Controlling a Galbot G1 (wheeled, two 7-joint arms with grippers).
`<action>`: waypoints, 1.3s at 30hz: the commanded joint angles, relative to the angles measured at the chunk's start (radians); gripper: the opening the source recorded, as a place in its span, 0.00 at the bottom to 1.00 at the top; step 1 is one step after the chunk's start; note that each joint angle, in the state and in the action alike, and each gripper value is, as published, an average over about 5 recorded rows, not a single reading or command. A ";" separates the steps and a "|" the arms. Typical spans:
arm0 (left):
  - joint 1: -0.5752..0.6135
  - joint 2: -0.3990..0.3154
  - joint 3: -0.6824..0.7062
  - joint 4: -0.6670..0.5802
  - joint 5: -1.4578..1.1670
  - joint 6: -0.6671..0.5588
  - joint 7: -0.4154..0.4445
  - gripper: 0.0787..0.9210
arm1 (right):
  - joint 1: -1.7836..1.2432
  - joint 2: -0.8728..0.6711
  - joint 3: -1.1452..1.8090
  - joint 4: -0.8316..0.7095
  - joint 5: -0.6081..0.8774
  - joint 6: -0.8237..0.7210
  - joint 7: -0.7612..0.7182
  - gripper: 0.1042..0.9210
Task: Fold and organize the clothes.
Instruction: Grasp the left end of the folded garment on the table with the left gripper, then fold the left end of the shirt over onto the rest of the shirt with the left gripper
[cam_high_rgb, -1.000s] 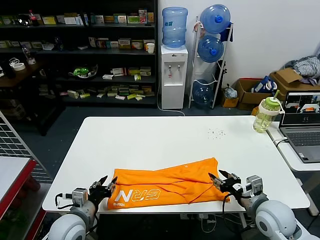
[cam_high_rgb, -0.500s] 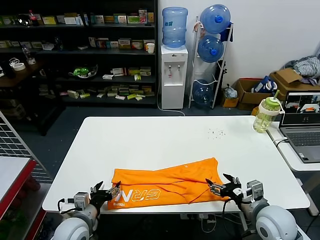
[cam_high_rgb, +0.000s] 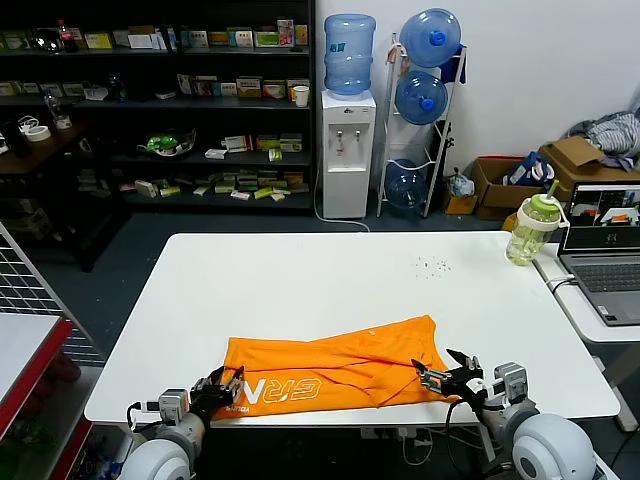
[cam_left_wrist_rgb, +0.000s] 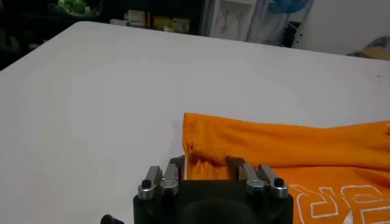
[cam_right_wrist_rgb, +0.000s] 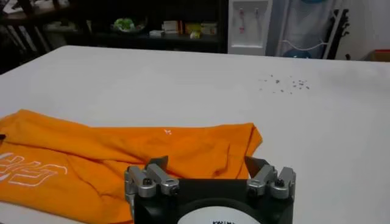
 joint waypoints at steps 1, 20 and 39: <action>0.000 -0.012 0.008 0.008 0.003 -0.006 0.000 0.43 | -0.006 0.004 0.001 0.002 -0.006 0.002 0.001 0.88; 0.010 0.094 -0.067 -0.078 -0.055 0.007 -0.018 0.02 | 0.034 0.017 -0.024 -0.016 -0.014 0.006 0.016 0.88; 0.150 0.549 -0.359 0.198 -0.220 -0.024 0.023 0.02 | 0.089 0.054 -0.072 -0.047 -0.039 0.017 0.019 0.88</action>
